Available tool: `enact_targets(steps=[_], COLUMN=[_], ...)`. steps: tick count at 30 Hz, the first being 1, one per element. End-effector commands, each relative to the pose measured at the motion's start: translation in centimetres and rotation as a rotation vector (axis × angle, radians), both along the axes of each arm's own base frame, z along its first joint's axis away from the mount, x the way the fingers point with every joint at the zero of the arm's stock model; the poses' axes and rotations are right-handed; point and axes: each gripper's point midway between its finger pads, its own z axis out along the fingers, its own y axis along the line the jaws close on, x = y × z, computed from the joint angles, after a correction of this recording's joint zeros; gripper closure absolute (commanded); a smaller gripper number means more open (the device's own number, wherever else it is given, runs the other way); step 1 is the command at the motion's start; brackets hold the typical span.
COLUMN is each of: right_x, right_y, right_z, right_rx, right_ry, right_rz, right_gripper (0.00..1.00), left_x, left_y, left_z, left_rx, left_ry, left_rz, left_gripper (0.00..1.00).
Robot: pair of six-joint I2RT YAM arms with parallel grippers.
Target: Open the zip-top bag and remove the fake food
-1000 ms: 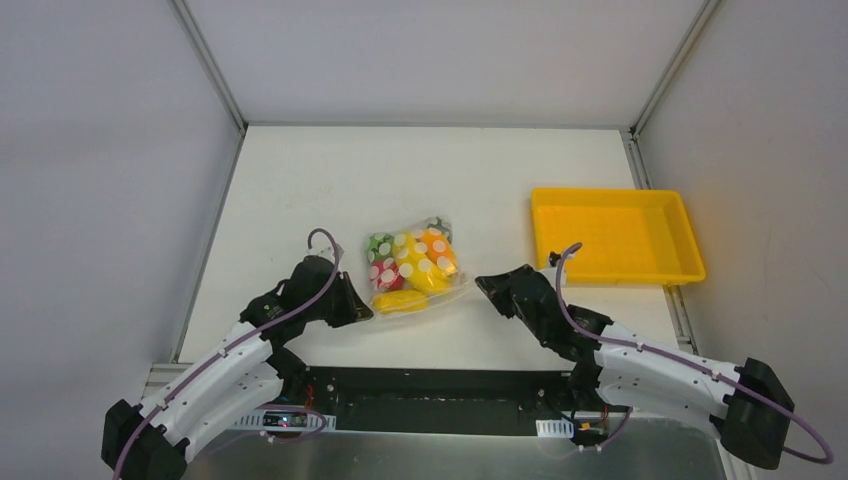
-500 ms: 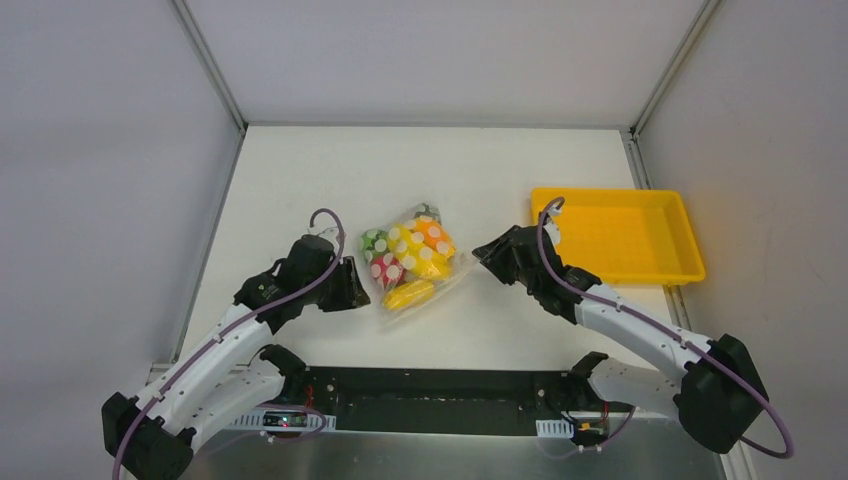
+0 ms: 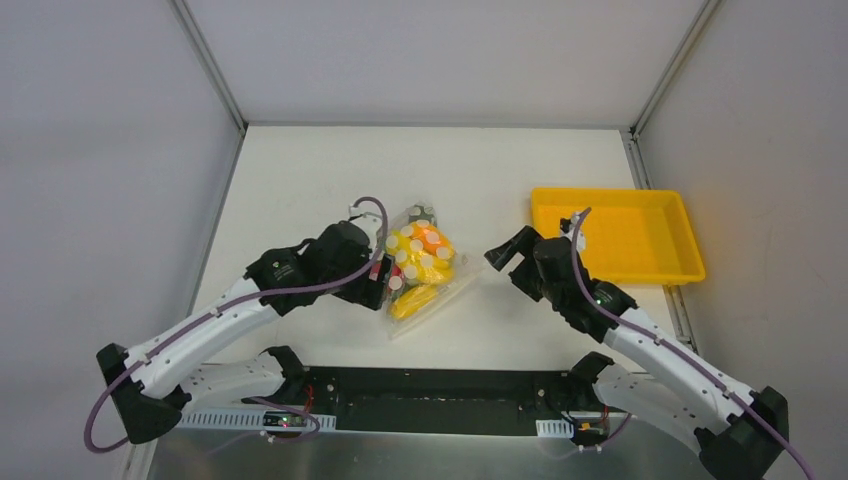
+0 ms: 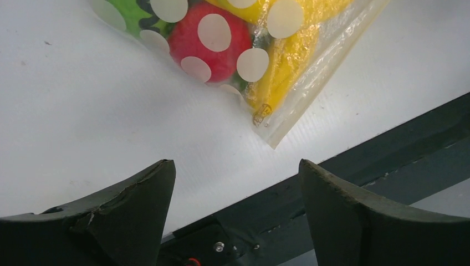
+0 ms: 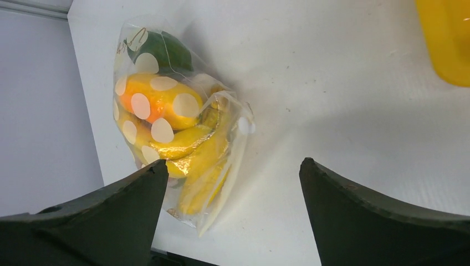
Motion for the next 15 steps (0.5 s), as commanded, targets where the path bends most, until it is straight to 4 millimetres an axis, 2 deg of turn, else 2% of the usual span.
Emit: enact_targets(steps=[1, 4, 8, 12, 15], right_x=[-1.5, -2.6, -3.6, -4.3, -4.8], right_y=[-3.6, -5.2, -6.4, -6.9, -7.1], right_z=[1.1, 1.3, 1.6, 1.8, 1.6], right_rx=[-0.112, -0.127, -0.089, -0.038, -0.015], right_ry=[-0.022, -0.029, -0.056, -0.078, -0.075], right_rz=[-0.039, -0.064, -0.092, -0.109, -0.114], right_gripper=[0.07, 0.05, 0.04, 0.04, 0.03], left_x=[0.9, 1.6, 1.9, 2.2, 2.4], left_y=[-0.7, -2.9, -6.6, -9.8, -11.3], left_z=[0.7, 1.3, 1.7, 0.5, -0.4], left_rx=[0.17, 0.241, 0.366, 0.515, 0.597], left_ry=[-0.096, -0.167, -0.279, -0.344, -0.38], left_rz=[-0.061, -0.097, -0.158, -0.172, -0.17], left_gripper=[0.15, 0.14, 0.12, 0.11, 0.11])
